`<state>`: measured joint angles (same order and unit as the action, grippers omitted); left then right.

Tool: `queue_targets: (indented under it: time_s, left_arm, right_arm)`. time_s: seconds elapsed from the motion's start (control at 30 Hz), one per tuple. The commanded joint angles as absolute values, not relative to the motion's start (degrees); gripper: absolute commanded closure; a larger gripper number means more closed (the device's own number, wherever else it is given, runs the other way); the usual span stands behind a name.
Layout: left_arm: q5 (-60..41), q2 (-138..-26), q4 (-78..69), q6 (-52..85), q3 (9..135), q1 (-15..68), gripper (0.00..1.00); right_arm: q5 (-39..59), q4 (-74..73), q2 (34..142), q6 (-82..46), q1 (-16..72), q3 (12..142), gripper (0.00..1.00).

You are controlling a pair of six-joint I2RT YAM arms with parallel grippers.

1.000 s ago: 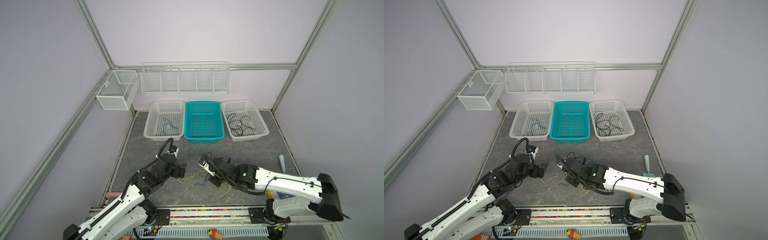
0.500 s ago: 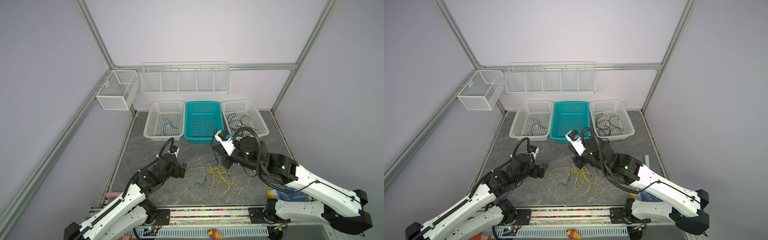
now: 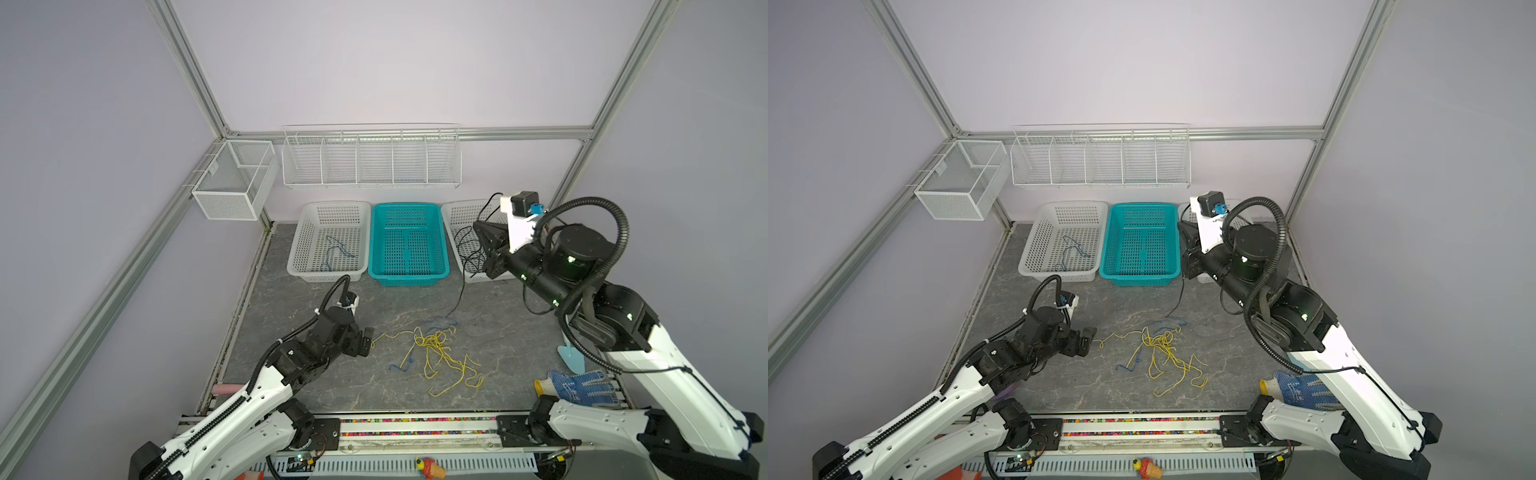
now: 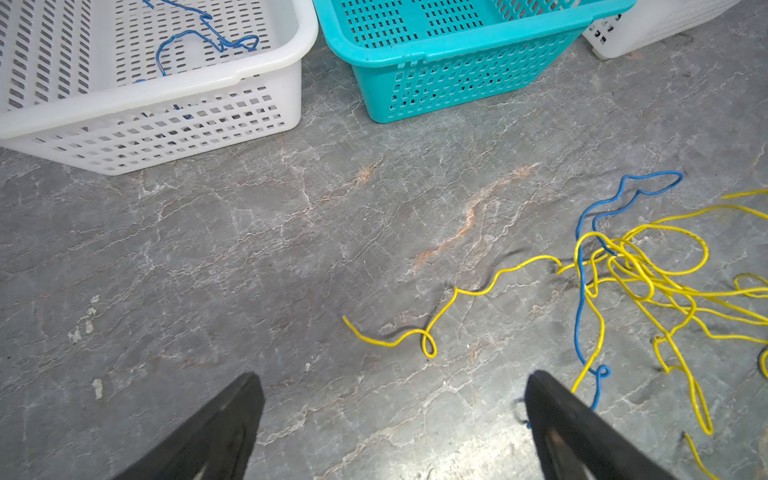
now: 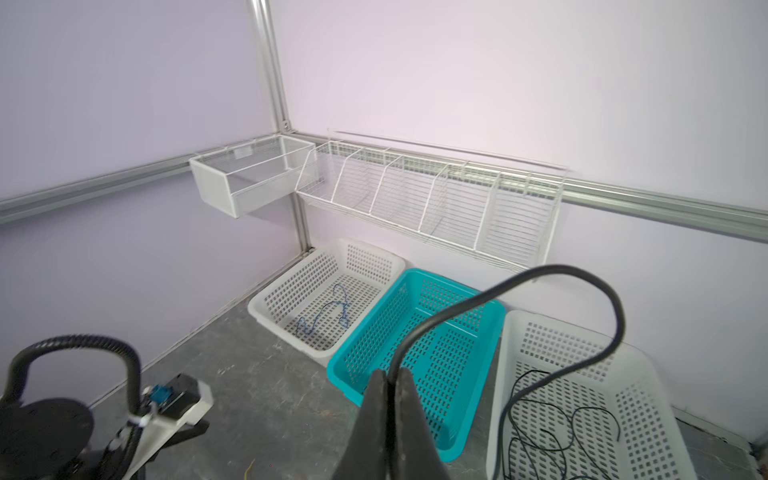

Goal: Untangle the cables
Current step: 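Lift the black wire with the right gripper to the far white basket, then lower the black wire into the basket and open the right gripper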

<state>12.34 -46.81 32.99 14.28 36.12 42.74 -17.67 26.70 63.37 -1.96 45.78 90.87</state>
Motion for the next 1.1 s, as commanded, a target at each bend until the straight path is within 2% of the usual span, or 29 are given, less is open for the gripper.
queue_targets:
  time_s: [0.0, 0.17, 0.33, 0.83, 1.07]
  left_arm:
    - [12.30, -46.85, 33.74, 13.36, 37.97, 42.43, 0.01]
    - [12.19, -46.93, 33.75, 13.36, 37.97, 42.45, 0.01]
    - [11.98, -47.02, 33.67, 13.28, 37.97, 42.45, 0.01]
    - [11.77, -47.52, 33.57, 13.18, 37.97, 42.45, 0.01]
    - [11.62, -47.47, 33.58, 13.18, 37.97, 42.45, 0.01]
  right_arm:
    - [-14.11, 26.26, 66.06, -3.29, 41.67, 94.45, 0.94]
    - [-12.15, 25.07, 70.63, -1.88, 34.75, 97.95, 0.94]
    - [-9.22, 24.31, 77.65, -5.68, 27.43, 101.98, 0.94]
    - [-20.78, 20.92, 97.41, -7.19, 18.73, 113.79, 0.94]
    - [-20.44, 21.37, 105.15, -8.13, 16.44, 114.80, 0.94]
